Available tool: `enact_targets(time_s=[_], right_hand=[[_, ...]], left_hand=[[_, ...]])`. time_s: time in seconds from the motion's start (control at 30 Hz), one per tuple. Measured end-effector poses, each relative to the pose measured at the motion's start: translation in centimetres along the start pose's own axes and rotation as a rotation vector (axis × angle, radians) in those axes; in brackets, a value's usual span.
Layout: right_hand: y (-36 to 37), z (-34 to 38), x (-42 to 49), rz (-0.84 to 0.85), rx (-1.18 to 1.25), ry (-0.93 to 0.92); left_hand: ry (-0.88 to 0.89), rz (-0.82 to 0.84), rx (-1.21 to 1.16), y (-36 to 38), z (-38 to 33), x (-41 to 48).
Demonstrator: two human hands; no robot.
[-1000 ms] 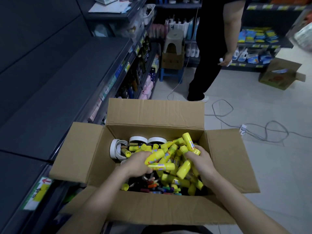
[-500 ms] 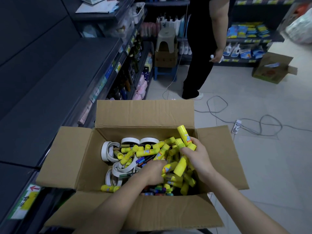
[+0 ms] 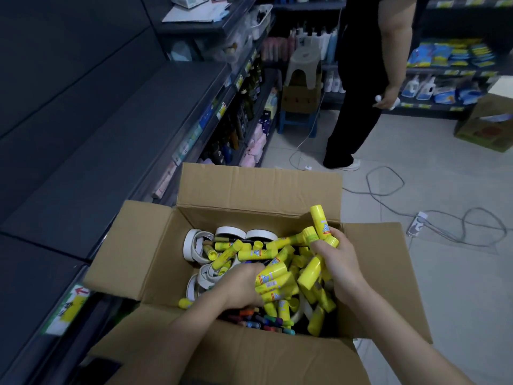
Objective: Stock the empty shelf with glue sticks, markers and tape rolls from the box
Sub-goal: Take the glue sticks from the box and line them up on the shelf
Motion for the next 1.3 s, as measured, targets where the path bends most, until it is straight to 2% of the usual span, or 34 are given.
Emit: enact_targets(time_s=[0.33, 0.7, 1.07, 1.3], right_hand=[[5.5, 2.7, -1.3, 0.236, 0.031, 0.001], [14.2, 6.7, -8.3, 0.508, -0.015, -0.089], [27.9, 8.6, -18.5, 0.672, -0.087, -0.226], [37.9, 4.5, -25.3, 0.789, -0.385, -0.345]], left_hand=[[-0.341, -0.439, -0.336, -8.0, 4.4, -3.7], [-0.443, -0.814, -0.474, -16.4, 10.4, -11.8], [-0.652, -0.908, -0.444, -20.1, 25.1, -22.6], [-0.782, -0.887, -0.338, -20.2, 34.0, -27.4]])
Point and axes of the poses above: each hand's wrist, its own x-axis towards the middle knuckle, its own y-axis out of the palm, z = x × y, the point moved 5 cm from there along x, towards the middle knuckle, and after that the axes turned 15 degrees about -z, right-handed, at the moved point
